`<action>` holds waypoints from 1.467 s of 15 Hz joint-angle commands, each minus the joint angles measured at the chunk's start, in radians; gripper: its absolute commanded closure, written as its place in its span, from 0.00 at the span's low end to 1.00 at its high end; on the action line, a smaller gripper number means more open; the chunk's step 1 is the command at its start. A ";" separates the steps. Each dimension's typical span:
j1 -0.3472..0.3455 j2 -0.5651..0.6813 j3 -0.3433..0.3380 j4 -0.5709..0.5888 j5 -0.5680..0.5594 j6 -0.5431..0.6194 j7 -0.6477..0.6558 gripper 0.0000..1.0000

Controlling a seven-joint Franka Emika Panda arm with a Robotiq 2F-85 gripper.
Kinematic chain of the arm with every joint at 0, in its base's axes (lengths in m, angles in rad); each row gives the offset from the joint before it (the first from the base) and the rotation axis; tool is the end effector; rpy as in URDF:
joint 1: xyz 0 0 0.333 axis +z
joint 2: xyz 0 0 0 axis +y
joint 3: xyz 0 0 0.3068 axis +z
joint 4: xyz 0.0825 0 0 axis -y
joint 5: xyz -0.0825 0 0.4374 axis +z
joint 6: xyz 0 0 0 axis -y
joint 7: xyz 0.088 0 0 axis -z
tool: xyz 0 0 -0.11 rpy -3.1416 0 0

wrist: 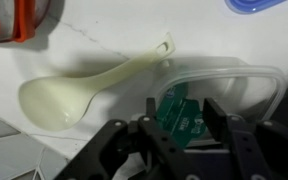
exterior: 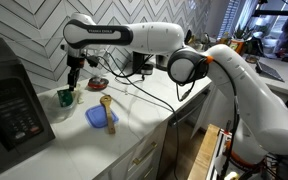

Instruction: Remove the green packet from the lunchbox and put it on the drip tray

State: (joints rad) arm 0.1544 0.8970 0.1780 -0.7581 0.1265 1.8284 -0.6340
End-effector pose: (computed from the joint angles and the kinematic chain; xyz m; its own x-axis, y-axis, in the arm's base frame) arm 0.8099 0.2193 0.4200 0.6316 0.7176 0.2936 0.7679 -0.6312 -0.1091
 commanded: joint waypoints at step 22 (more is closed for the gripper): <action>0.012 0.116 0.039 0.224 0.003 -0.086 -0.007 1.00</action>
State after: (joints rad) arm 0.1627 1.0148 0.2099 -0.5754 0.1278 1.7738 -0.6362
